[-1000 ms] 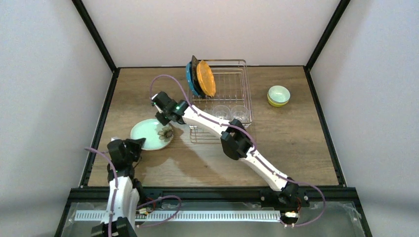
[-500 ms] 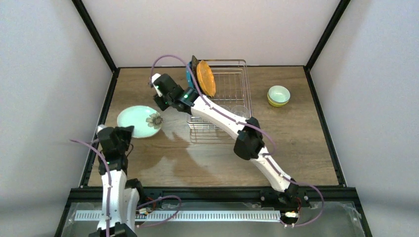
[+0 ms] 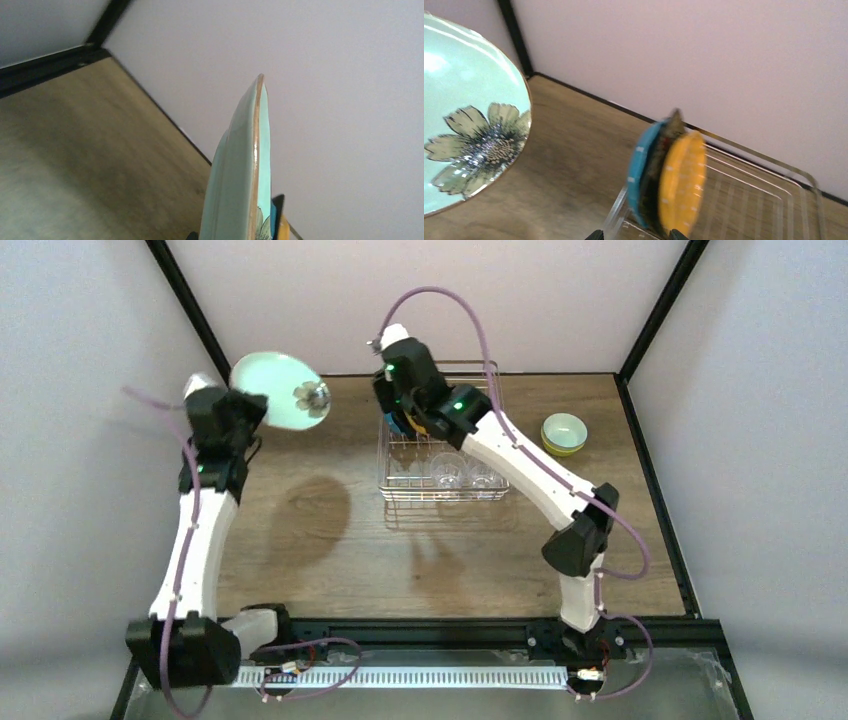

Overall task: Load the mixed dishes into the dish rack
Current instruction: Insert the plate into the dish rack.

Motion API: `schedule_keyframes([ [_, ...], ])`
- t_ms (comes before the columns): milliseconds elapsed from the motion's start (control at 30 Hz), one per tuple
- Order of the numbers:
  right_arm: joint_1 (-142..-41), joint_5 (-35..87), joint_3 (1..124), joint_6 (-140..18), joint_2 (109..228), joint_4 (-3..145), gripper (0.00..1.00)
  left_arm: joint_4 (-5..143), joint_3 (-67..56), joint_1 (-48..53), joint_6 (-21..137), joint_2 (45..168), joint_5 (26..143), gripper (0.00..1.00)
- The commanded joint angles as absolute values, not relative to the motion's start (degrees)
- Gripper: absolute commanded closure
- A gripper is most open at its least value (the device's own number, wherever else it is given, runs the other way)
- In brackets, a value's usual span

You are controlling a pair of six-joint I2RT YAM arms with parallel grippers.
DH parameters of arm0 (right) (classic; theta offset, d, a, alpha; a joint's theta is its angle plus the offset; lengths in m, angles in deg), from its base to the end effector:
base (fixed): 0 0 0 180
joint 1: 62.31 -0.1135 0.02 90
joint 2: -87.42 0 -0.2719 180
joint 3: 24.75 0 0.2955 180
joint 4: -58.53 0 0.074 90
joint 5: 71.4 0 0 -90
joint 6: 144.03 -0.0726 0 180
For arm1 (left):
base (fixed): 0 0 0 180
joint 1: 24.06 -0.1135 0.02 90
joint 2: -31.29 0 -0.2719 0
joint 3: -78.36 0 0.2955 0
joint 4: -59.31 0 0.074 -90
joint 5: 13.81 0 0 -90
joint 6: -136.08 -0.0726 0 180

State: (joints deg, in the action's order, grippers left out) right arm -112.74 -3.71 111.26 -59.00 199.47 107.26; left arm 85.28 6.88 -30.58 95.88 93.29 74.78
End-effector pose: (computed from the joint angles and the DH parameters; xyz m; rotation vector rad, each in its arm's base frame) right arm 0.3527 0.3835 0.4264 -0.5295 1.9044 0.2409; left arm 0.3221 0.0386 0.3606 -0.9066 1.6568 -0.4985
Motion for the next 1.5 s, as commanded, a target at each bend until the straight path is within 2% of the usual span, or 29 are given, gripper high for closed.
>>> schedule_keyframes([
  [0, -108.0, -8.2, 104.7, -62.9, 194.7, 108.0, 0.23, 83.2, -6.7, -19.6, 88.1, 103.2, 68.3, 0.97],
  [267, -97.4, -4.9, 90.7, -68.8, 184.4, 105.1, 0.23, 87.0, -28.3, -3.6, 80.2, 122.3, 58.9, 0.97],
  [600, -80.4, 5.1, 72.4, -76.6, 174.1, 100.0, 0.23, 91.9, -47.4, 7.8, 73.5, 139.4, 46.6, 0.97],
  [767, -77.8, 4.6, 66.5, -78.9, 171.4, 97.5, 0.23, 94.0, -55.4, 12.6, 70.9, 147.4, 38.3, 0.97],
  [1000, -77.9, 3.9, 63.6, -79.9, 170.4, 96.5, 0.23, 93.4, -60.6, 16.1, 67.9, 154.4, 28.8, 0.97],
  [1467, -77.8, 3.4, 61.8, -78.9, 169.0, 96.2, 0.23, 89.5, -60.3, 16.1, 62.1, 159.6, 23.6, 0.97],
])
